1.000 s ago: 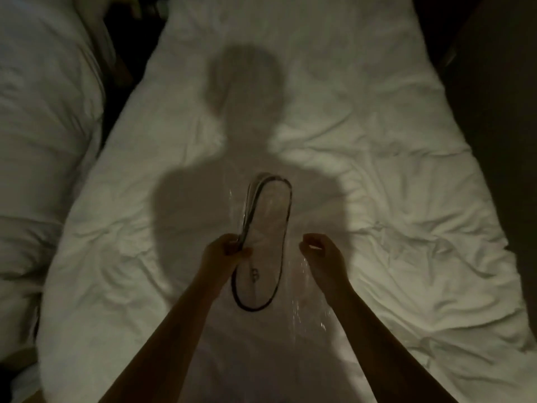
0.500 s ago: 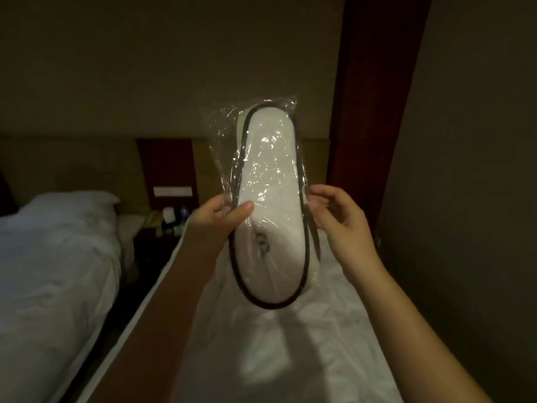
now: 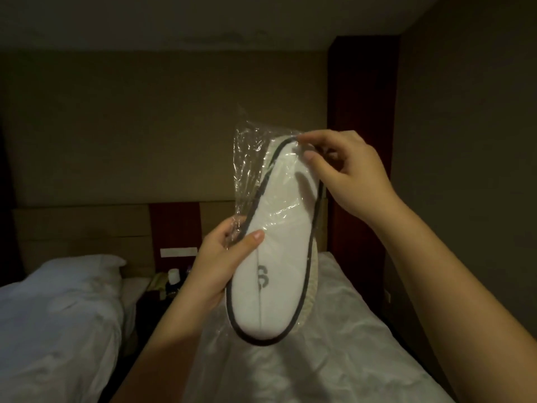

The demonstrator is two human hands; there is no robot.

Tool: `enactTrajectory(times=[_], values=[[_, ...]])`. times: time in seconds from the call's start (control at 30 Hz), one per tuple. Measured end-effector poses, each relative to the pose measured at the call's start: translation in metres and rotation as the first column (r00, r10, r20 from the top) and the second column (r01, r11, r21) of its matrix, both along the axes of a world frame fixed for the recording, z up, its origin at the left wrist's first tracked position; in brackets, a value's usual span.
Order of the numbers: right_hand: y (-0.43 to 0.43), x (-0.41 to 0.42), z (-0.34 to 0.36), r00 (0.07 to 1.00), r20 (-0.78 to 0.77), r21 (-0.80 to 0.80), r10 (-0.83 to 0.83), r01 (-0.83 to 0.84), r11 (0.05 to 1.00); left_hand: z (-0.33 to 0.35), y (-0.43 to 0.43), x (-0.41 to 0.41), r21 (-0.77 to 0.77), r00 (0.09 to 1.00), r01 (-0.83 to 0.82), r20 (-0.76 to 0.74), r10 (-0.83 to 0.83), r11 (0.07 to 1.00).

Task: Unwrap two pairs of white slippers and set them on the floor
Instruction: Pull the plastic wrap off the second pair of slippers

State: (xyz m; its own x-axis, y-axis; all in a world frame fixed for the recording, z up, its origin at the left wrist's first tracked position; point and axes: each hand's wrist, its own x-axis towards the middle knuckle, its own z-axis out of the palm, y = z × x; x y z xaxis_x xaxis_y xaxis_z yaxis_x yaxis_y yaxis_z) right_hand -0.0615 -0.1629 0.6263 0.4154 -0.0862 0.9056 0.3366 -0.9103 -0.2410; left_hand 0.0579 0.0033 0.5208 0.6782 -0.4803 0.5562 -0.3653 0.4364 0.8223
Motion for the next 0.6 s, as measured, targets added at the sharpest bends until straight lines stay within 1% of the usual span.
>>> enactTrajectory(times=[0.07,0.13,0.17,0.27,0.3,0.37,0.43,0.53,0.6], values=[[-0.005,0.005,0.007,0.996,-0.017,-0.043,-0.086,0.085,0.995,-0.002,0.001,0.001,0.013,1.0,-0.003,0.011,0.003,1.0],[-0.013,0.008,0.01,0.989,-0.043,-0.045,-0.139,0.137,0.99,-0.004,0.003,0.001,0.024,1.0,-0.004,0.016,0.004,1.0],[-0.018,0.009,0.01,0.988,-0.057,-0.044,-0.141,0.139,0.989,-0.005,0.003,0.001,0.029,1.0,-0.004,0.02,0.004,1.0],[-0.02,0.012,0.006,0.993,-0.086,-0.062,-0.077,0.072,0.996,-0.006,0.002,-0.003,0.028,1.0,-0.002,0.018,0.001,1.0],[-0.019,0.014,0.005,0.993,-0.083,-0.087,-0.089,0.082,0.993,-0.007,0.001,-0.004,0.031,1.0,-0.005,0.021,0.004,1.0],[-0.017,0.017,0.003,0.985,-0.017,-0.151,-0.17,0.166,0.975,-0.008,-0.001,-0.007,0.048,0.999,-0.017,0.039,0.016,0.999],[-0.017,0.019,0.003,0.968,0.1,-0.171,-0.23,0.244,0.954,-0.01,-0.002,-0.009,0.066,0.998,-0.039,0.056,0.035,0.997],[-0.017,0.016,0.003,0.949,0.218,-0.152,-0.229,0.265,0.952,-0.015,-0.003,-0.009,0.1,0.995,-0.084,0.056,0.078,0.991],[-0.02,0.013,0.004,0.924,0.276,-0.16,-0.265,0.316,0.935,-0.017,-0.001,-0.008,0.113,0.995,-0.087,0.049,0.082,0.99]])
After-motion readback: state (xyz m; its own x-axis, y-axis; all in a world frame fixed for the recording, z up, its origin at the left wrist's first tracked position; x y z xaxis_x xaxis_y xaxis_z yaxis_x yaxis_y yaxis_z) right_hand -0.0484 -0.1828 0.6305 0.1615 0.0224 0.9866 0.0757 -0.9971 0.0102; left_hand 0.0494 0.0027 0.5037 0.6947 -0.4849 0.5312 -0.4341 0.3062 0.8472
